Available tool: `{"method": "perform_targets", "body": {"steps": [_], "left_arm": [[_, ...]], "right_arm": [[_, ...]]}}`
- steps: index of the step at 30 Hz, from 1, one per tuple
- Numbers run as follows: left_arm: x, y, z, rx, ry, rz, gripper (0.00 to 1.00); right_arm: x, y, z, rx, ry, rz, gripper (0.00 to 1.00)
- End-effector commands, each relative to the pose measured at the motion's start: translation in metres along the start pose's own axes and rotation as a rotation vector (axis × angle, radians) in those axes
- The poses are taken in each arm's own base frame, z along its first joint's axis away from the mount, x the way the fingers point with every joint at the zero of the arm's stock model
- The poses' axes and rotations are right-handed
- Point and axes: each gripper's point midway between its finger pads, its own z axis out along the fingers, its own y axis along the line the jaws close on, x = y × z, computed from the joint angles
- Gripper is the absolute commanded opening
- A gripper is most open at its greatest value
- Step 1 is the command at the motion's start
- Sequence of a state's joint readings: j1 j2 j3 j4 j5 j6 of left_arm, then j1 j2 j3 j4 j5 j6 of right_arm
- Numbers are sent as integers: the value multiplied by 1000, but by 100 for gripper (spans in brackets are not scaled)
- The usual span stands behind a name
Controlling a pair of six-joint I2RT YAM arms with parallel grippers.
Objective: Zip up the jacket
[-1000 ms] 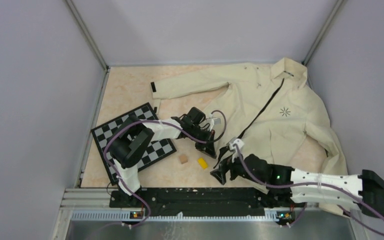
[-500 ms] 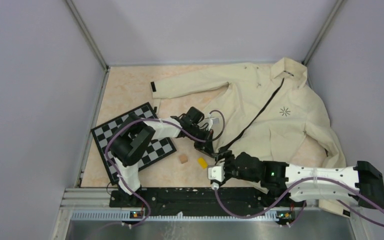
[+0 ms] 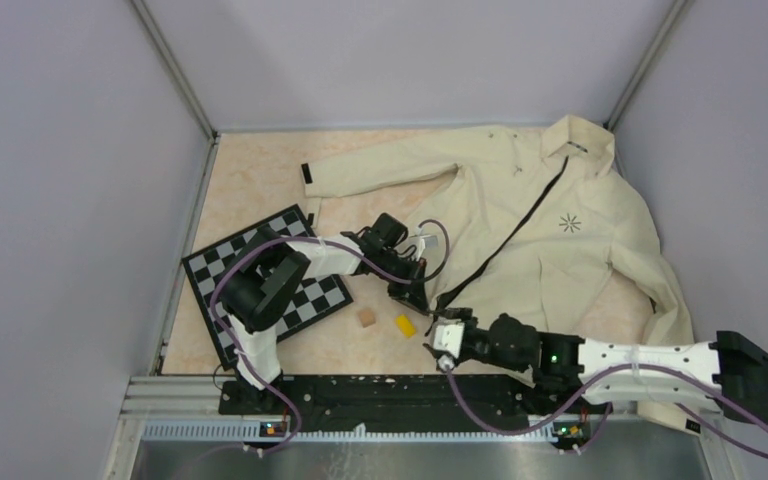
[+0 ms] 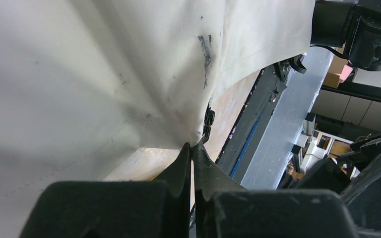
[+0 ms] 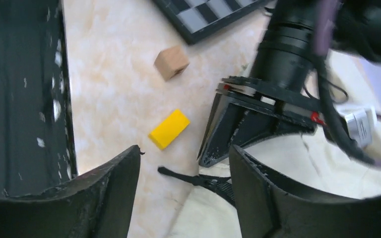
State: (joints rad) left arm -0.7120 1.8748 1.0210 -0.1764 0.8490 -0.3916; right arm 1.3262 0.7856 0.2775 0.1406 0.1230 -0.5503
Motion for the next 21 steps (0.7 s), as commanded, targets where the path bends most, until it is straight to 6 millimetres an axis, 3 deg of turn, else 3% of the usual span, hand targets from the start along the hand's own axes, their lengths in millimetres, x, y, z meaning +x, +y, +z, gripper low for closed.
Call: {"method": "perform_targets", "body": {"steps": [1,3,5,8,9,11,13,21], "left_arm": [[-5,1,0,18,-4,-3,0],[-4,2,0,20,-2,-11,0],[-4,1,1,26,-3,-15,0],[-4,1,2,38,-2,-25,0],[-4,1,2,41,-2,-27,0],[-4,1,3,45,1,-32,0],[-4,1,3,46,0,-34,0],[-1,3,4,48,6,-44,0]], "right_arm": [[-52,-47,-21,291,-329,637,61],[-32,-60,-28,439,-297,973,60],[-11,-61,-32,557,-210,1273,67],[2,-47,-29,587,-112,1478,85],[4,-43,-26,588,-91,1531,85],[14,-33,-20,612,-52,1639,73],[18,-25,-12,606,-34,1696,50],[58,-10,-6,655,-28,1910,30]]}}
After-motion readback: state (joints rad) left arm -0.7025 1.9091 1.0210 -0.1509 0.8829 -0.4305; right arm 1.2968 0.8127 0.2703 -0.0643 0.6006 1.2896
